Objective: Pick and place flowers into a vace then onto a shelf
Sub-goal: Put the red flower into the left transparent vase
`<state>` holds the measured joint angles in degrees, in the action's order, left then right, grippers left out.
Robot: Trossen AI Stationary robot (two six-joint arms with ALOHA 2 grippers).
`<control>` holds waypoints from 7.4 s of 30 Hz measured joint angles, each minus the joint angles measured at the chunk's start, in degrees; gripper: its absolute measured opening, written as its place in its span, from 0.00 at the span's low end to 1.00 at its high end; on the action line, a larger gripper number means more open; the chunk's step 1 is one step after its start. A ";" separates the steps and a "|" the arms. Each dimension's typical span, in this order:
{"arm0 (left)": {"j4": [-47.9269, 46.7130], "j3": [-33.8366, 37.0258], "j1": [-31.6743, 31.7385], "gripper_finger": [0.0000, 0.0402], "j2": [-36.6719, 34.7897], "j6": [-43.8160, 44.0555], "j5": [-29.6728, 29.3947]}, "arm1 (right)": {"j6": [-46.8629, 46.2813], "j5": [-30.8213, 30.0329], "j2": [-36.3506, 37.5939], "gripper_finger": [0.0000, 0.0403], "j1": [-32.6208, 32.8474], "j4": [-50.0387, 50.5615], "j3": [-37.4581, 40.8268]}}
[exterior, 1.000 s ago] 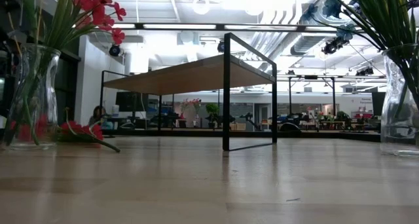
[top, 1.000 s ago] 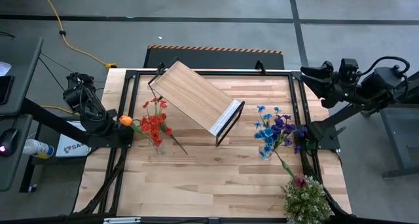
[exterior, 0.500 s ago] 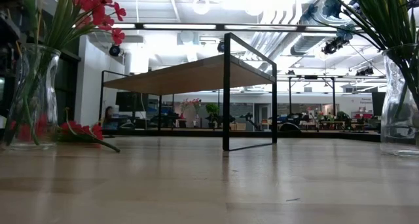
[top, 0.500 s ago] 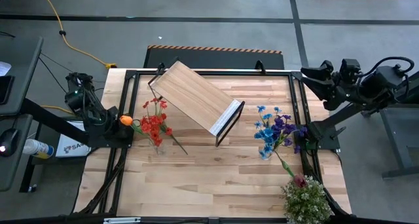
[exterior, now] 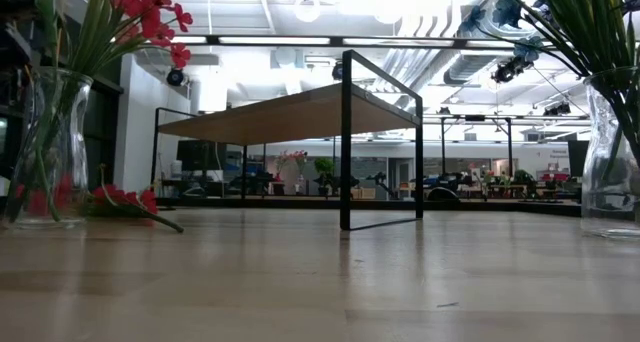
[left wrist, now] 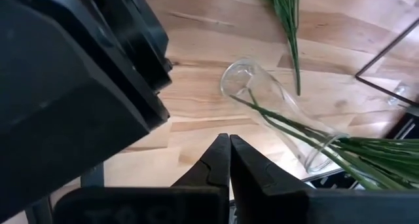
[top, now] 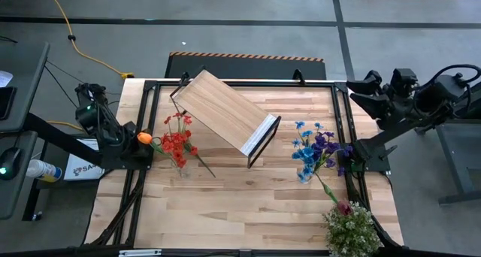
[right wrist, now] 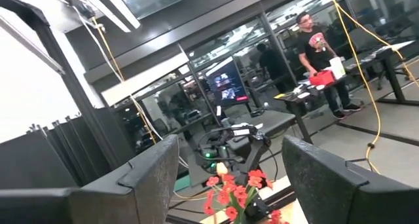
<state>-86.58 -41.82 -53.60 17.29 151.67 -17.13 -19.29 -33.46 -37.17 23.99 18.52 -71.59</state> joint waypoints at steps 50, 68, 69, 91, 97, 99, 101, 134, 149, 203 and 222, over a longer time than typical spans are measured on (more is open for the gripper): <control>-3.44 -2.77 0.00 0.12 -0.71 3.09 -35.16 | 3.30 10.06 0.13 0.65 -0.01 -9.11 0.00; 4.40 2.20 12.20 0.12 2.24 -0.40 -36.17 | 5.28 8.93 0.13 0.65 -0.01 -10.25 0.00; 5.14 2.20 12.51 0.12 2.78 -0.57 -35.98 | 5.39 8.92 0.13 0.65 -0.02 -10.26 0.00; 9.72 2.20 21.20 0.12 13.32 -3.84 -31.24 | 5.87 9.87 0.13 0.65 0.00 -10.25 0.00; 9.66 2.19 25.49 0.12 11.69 -6.90 -30.58 | 5.40 9.91 0.13 0.65 -0.02 -10.25 0.00; 9.91 2.18 26.50 0.12 10.75 -8.32 -30.05 | 5.40 10.03 0.13 0.65 -0.02 -10.25 0.00; 10.63 2.18 27.15 0.12 10.26 -10.46 -29.12 | 5.32 10.24 0.13 0.65 0.00 -10.25 0.00; 15.36 2.29 27.42 0.12 9.35 -12.17 -20.69 | 7.97 8.92 0.11 0.65 -0.02 -11.98 0.00; 20.09 2.29 44.31 0.12 9.98 -25.15 -12.87 | 9.25 8.49 0.09 0.65 -0.02 -12.48 0.00; 28.24 2.27 95.23 0.12 40.01 -73.38 33.47 | 7.74 8.55 -0.76 0.65 0.02 -13.51 -0.02; 30.97 2.28 95.14 0.12 39.99 -79.65 32.72 | 7.50 10.04 -0.76 0.65 0.01 -13.05 -0.02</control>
<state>-55.61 -39.53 41.54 57.28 72.02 15.59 -11.79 -23.42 -37.93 24.00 5.48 -71.61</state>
